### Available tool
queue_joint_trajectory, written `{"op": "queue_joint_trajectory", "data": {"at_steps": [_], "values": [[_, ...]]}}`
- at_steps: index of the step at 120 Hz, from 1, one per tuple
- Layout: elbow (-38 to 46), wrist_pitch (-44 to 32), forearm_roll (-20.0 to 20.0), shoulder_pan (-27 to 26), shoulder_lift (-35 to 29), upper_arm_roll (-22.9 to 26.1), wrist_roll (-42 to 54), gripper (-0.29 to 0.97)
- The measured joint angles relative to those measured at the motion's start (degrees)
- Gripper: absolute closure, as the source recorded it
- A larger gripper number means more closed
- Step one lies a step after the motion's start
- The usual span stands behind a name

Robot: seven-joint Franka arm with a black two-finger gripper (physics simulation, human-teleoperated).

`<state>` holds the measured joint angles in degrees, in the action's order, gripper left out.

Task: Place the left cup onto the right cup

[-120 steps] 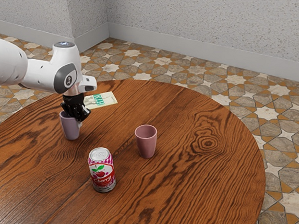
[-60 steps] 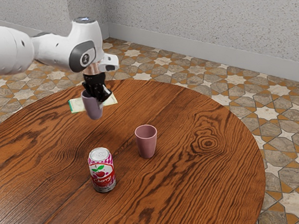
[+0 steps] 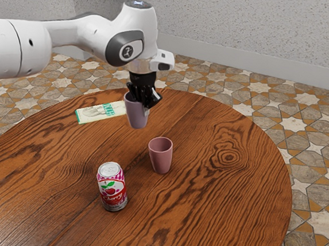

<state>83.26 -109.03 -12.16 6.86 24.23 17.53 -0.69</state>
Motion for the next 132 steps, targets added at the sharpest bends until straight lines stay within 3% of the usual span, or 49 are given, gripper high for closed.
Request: {"op": "queue_joint_trajectory", "data": {"at_steps": [59,132], "values": [[-4.4,1.1,-5.8,-0.1,5.2,8.7,-10.6,0.79],[-4.6,-0.2,-7.7,0.0,8.8,8.8,-17.7,0.79]]}}
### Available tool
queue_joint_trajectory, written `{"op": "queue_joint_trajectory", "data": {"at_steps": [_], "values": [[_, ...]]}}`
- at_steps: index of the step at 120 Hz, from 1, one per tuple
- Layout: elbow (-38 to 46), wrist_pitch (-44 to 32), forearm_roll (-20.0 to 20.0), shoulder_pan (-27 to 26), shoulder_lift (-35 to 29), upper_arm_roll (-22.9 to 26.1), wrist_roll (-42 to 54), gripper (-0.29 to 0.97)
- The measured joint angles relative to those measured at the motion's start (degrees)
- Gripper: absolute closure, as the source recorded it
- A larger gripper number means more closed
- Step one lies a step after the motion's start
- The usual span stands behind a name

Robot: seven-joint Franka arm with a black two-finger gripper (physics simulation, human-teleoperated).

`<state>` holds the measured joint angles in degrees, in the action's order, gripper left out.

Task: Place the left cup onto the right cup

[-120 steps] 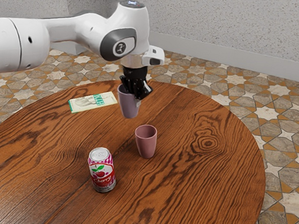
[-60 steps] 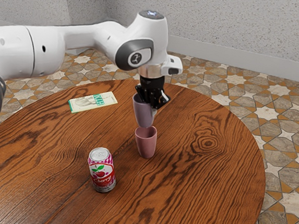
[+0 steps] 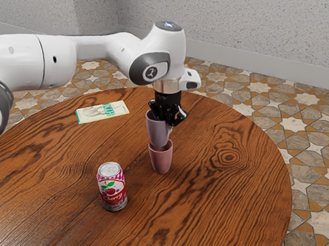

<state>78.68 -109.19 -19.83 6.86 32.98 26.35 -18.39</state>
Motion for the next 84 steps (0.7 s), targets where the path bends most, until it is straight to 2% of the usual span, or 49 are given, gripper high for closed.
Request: {"op": "queue_joint_trajectory", "data": {"at_steps": [52,73,84], "values": [[-0.1,-2.4,-0.9,0.1,2.4,-0.1,-2.1,0.78],[0.0,-3.2,-0.6,0.0,2.7,-0.1,-2.4,0.41],[-0.1,-3.4,-0.5,0.0,2.7,-0.1,-2.5,0.27]]}}
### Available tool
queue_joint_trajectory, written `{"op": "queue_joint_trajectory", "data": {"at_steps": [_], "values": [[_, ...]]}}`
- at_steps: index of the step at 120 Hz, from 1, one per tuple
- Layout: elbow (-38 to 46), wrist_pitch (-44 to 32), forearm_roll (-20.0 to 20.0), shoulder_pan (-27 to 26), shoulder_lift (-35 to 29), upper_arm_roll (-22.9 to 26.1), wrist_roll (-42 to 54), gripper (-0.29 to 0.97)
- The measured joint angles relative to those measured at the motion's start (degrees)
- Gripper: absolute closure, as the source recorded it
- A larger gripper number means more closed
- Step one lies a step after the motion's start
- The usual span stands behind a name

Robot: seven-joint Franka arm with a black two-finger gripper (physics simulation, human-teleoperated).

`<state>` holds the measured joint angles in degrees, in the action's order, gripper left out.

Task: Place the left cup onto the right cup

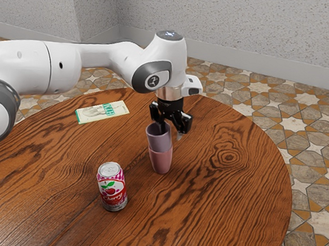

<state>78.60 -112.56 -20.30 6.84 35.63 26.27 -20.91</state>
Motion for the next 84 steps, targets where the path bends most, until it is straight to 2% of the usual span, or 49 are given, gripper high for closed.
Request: {"op": "queue_joint_trajectory", "data": {"at_steps": [27,48,68,84], "values": [[0.0,0.1,0.4,-0.2,-2.6,0.0,-0.3,0.09],[0.1,3.6,2.0,-0.2,-10.7,-0.7,-0.2,0.04],[0.9,11.9,7.7,0.0,-20.2,-9.7,0.2,0.02],[7.8,17.1,10.2,0.2,-30.3,-16.1,1.4,0.01]]}}
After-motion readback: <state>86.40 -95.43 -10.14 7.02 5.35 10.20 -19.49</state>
